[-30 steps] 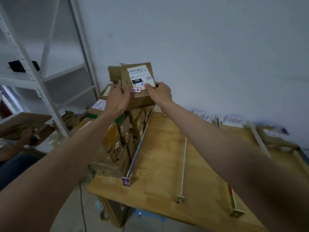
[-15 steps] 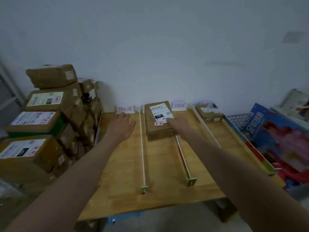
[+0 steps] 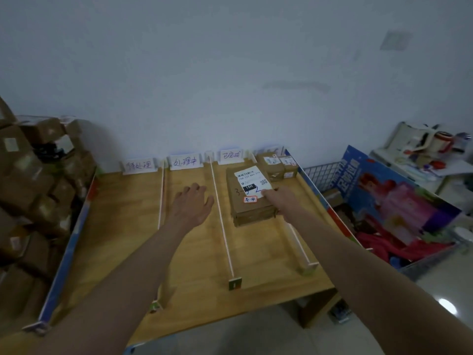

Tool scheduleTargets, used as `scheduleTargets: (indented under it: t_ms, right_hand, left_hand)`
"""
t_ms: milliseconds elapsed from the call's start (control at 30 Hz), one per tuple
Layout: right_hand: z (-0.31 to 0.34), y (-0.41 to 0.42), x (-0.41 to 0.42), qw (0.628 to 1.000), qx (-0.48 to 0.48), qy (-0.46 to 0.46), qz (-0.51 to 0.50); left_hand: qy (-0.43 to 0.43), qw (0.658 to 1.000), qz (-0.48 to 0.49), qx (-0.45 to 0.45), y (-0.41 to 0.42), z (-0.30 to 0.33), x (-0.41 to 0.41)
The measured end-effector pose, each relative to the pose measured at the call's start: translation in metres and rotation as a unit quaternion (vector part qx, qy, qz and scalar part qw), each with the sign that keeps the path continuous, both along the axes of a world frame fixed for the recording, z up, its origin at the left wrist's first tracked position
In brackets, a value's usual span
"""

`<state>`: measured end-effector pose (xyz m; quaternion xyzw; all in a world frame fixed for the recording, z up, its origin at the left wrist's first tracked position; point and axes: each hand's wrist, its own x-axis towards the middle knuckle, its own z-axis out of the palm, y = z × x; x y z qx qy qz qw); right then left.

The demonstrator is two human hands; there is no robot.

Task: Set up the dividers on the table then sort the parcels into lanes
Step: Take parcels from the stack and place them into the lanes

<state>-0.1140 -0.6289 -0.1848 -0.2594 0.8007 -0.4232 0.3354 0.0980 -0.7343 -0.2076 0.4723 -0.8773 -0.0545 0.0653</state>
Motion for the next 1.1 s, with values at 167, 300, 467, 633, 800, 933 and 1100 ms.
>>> scheduleTargets:
  t_ms: [167, 300, 467, 633, 800, 933, 1100]
  right_hand:
    - [-0.017, 0.025, -0.078, 1.000, 0.005, -0.006, -0.016]
    - [-0.029, 0.042, -0.125, 0.999, 0.007, -0.005, -0.037]
    - [-0.046, 0.039, -0.171, 0.998, 0.015, -0.004, -0.054]
    - [-0.066, 0.015, -0.210, 0.998, 0.027, 0.016, -0.060]
    - [-0.090, -0.031, -0.251, 0.997, 0.046, 0.031, -0.058]
    - [-0.116, -0.077, -0.290, 0.995, 0.075, 0.026, -0.057]
    - [-0.153, -0.121, -0.321, 0.993, 0.114, 0.021, -0.034]
  left_hand:
    - [-0.004, 1.000, -0.011, 0.007, 0.022, -0.016, -0.081]
    - [-0.012, 1.000, -0.017, 0.011, 0.029, -0.028, -0.126]
    - [-0.023, 0.999, -0.028, 0.015, 0.017, -0.041, -0.168]
    - [-0.022, 0.999, -0.025, 0.022, -0.013, -0.061, -0.207]
    - [-0.018, 0.999, -0.031, 0.021, -0.056, -0.079, -0.253]
    - [-0.002, 0.999, -0.020, 0.034, -0.100, -0.098, -0.286]
    - [-0.014, 0.997, -0.024, 0.066, -0.141, -0.128, -0.311]
